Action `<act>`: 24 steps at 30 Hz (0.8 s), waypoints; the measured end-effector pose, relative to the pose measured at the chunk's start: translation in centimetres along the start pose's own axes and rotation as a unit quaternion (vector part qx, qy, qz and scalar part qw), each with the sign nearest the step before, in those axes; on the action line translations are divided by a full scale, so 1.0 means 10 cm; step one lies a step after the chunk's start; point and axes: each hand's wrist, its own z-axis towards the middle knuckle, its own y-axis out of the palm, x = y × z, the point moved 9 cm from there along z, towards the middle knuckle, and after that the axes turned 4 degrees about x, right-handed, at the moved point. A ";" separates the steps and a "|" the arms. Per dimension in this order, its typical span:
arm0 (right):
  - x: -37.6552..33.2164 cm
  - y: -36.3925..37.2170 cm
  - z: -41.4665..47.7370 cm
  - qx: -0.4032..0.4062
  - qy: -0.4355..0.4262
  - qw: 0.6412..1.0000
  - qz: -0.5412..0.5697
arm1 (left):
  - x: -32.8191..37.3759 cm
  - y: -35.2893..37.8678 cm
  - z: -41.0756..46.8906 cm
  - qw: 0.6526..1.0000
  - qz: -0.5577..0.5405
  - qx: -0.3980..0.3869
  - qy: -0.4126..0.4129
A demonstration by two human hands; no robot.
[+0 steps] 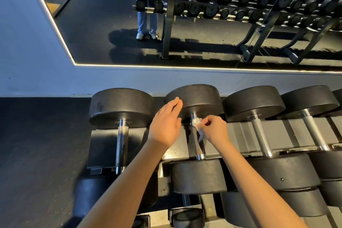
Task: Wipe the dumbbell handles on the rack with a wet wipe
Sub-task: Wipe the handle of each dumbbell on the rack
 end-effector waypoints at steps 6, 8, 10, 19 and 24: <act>0.01 -0.03 0.06 0.038 0.033 0.997 0.053 | -0.01 0.00 0.01 1.000 0.001 -0.003 -0.003; 0.01 -0.03 0.09 0.051 0.046 0.992 0.110 | -0.02 0.01 0.01 1.000 0.001 -0.003 -0.005; 0.04 0.00 0.09 0.029 0.055 0.990 0.124 | -0.02 0.01 0.01 1.000 0.001 -0.003 -0.007; -0.02 -0.05 0.05 0.039 0.014 0.997 0.069 | 0.01 -0.01 -0.01 1.000 -0.011 0.001 -0.007; -0.09 -0.05 -0.02 -0.003 -0.001 1.000 0.030 | 0.00 0.00 -0.02 1.000 -0.017 -0.005 -0.009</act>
